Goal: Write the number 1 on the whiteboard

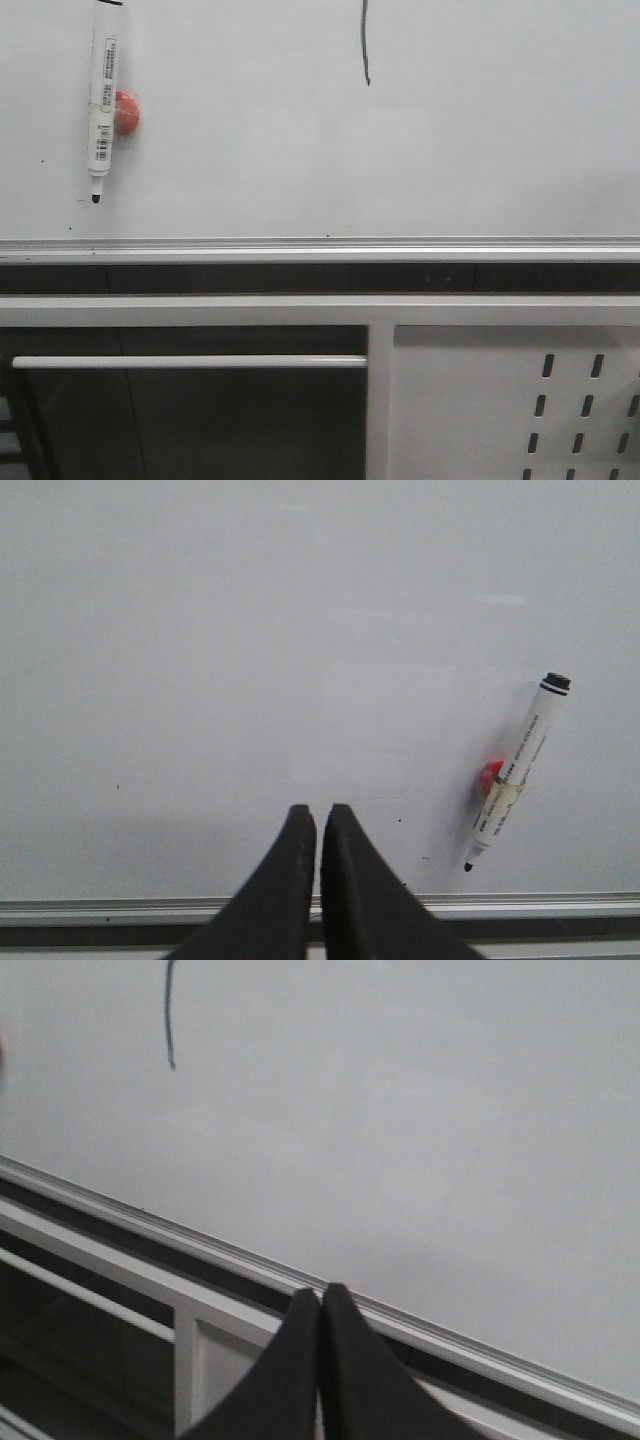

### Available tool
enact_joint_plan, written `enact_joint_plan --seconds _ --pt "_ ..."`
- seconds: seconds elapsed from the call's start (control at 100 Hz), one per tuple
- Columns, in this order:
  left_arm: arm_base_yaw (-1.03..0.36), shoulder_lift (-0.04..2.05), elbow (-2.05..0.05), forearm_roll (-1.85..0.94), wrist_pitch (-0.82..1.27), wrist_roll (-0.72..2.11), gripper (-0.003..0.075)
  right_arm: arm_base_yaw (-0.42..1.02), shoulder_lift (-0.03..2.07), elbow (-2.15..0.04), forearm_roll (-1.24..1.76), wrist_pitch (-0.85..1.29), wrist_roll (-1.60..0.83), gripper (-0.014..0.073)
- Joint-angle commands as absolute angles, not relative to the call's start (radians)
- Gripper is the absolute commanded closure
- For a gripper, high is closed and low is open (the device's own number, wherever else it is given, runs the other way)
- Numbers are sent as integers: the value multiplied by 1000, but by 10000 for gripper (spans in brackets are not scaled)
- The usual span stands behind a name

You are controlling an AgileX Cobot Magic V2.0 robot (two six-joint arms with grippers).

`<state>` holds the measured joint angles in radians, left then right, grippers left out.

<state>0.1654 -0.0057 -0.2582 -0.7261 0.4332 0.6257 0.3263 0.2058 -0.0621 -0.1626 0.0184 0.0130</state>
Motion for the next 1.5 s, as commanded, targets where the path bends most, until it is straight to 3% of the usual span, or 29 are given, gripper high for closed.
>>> enact_joint_plan --seconds 0.0,0.2,0.59,1.49 --pt "167 -33 -283 -756 372 621 738 260 152 -39 -179 -76 18 655" --pt "167 -33 -283 -756 372 621 738 99 29 39 -160 -45 18 655" --pt "167 -33 -283 -756 372 621 738 -108 -30 39 -109 274 18 655" --pt "167 -33 -283 -756 372 621 738 -110 -30 39 -45 315 0 655"
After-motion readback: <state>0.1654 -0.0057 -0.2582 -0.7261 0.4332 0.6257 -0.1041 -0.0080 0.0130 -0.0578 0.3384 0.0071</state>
